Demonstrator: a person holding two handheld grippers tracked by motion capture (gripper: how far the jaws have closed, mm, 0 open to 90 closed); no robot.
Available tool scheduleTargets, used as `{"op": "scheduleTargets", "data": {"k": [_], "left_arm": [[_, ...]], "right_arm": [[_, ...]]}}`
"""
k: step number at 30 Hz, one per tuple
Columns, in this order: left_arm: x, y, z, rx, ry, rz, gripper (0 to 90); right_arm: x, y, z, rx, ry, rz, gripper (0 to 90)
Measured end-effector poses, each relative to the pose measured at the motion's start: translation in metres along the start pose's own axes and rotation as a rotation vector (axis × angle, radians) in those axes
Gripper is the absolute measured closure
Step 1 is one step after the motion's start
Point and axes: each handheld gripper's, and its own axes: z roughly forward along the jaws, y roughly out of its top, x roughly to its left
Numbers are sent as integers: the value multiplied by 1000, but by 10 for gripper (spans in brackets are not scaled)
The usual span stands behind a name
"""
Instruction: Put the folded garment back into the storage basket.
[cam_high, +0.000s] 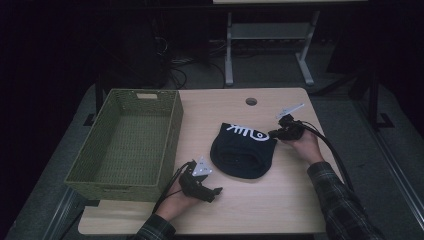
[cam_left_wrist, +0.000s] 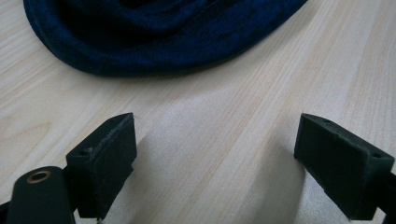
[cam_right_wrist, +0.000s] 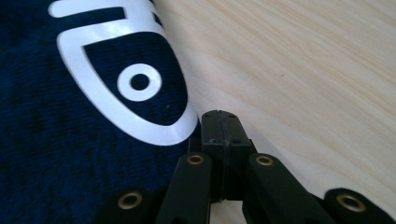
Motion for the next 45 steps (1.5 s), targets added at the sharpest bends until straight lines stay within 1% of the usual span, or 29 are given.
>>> {"op": "scheduleTargets", "data": {"k": [3, 5, 8, 11, 12, 13, 17, 18, 19, 22, 24, 28, 29, 32, 34, 38, 40, 41, 45], "left_arm": [[0, 0, 0, 0, 0, 1, 120], [0, 0, 0, -1, 1, 0, 120], [0, 0, 0, -1, 1, 0, 121], [0, 0, 0, -1, 1, 0, 121], [0, 0, 0, -1, 1, 0, 121], [0, 0, 0, -1, 2, 0, 121], [0, 0, 0, -1, 3, 0, 121], [0, 0, 0, -1, 2, 0, 121], [0, 0, 0, -1, 3, 0, 121], [0, 0, 0, -1, 3, 0, 121], [0, 0, 0, -1, 3, 0, 121], [0, 0, 0, -1, 4, -1, 121], [0, 0, 0, -1, 4, -1, 121], [0, 0, 0, -1, 5, -2, 121], [0, 0, 0, -1, 4, -2, 121], [0, 0, 0, -6, 5, -2, 121], [0, 0, 0, -6, 5, -2, 121], [0, 0, 0, -5, 7, 5, 121], [0, -1, 0, -2, 5, -2, 121]], "right_arm": [[6, -3, -6, -7, 5, -9, 900], [7, -3, -7, -6, 8, -18, 900], [13, -7, -12, -4, 28, -27, 900], [17, -9, -15, -5, 30, -55, 900], [20, -9, -16, 0, 31, -48, 900], [21, -10, -16, 4, 30, -58, 900], [26, -16, -16, 3, 41, -69, 900], [27, -17, -17, 4, 41, -63, 900], [29, -18, -17, 4, 48, -67, 900], [35, -22, -20, 5, 51, -75, 900], [40, -25, -21, 5, 48, -99, 900], [49, -31, -26, 6, 65, -98, 900], [51, -32, -26, 3, 68, -109, 900], [60, -36, -30, 10, 75, -106, 900], [65, -39, -31, 3, 82, -107, 900], [67, -43, -31, -10, 78, -94, 900], [68, -45, -34, -20, 75, -84, 900], [69, -46, -36, -24, 73, -85, 900], [72, -54, -45, -45, 68, -76, 894]]}}
